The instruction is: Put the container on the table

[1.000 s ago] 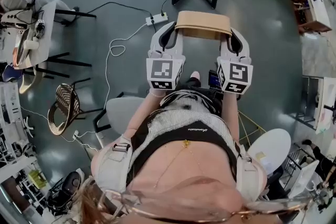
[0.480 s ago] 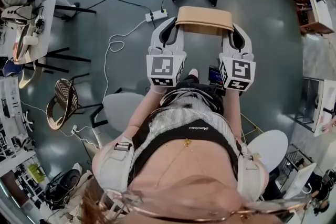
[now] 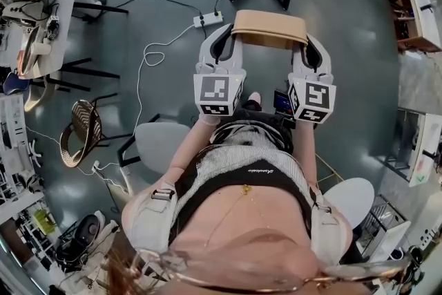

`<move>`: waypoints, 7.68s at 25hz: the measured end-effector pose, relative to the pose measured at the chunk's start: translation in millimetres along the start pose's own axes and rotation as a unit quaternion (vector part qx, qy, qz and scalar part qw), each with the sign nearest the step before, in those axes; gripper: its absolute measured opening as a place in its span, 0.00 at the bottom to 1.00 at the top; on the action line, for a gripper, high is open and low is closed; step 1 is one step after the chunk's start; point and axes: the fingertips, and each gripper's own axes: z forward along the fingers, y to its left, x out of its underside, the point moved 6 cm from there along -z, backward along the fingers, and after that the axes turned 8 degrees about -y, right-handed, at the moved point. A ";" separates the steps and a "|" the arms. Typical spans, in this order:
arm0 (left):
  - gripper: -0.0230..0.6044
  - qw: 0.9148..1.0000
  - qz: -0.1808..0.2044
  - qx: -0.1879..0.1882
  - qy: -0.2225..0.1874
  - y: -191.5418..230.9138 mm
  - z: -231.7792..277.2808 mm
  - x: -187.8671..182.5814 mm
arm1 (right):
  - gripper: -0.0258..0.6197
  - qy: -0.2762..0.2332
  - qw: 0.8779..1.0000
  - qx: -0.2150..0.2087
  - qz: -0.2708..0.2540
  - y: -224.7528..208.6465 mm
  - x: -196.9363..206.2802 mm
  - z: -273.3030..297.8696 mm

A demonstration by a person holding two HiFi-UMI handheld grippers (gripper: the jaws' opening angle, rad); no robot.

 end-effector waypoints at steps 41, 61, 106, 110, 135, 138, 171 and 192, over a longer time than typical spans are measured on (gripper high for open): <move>0.09 0.998 -0.007 0.055 0.002 176.7 152.7 4.0 | 0.13 0.016 0.998 0.053 -0.019 40.1 -12.9 213.2; 0.08 0.999 -0.004 0.032 0.018 182.8 217.5 11.5 | 0.14 0.033 0.999 0.026 -0.019 -1.7 -9.0 276.2; 0.08 0.999 -0.003 -0.036 0.022 109.0 386.8 8.2 | 0.13 0.028 0.999 -0.029 0.005 -174.5 -6.9 376.6; 0.08 0.999 0.002 -0.038 0.027 103.7 391.0 10.0 | 0.13 0.030 0.999 -0.033 0.010 -181.8 -2.8 378.4; 0.08 0.999 0.001 0.030 0.022 174.8 468.2 7.6 | 0.13 0.032 0.999 0.025 0.008 -172.4 -13.4 460.2; 0.08 0.999 -0.003 0.036 0.024 184.1 479.2 10.9 | 0.13 0.037 0.999 0.030 0.006 -172.1 -12.4 472.9; 0.08 0.994 -0.026 0.098 0.049 269.6 544.4 35.3 | 0.13 0.068 0.994 0.085 0.002 -138.7 0.8 558.2; 0.08 0.998 0.007 0.042 0.051 179.1 605.3 25.4 | 0.13 0.069 0.997 0.018 0.008 -258.1 2.4 569.7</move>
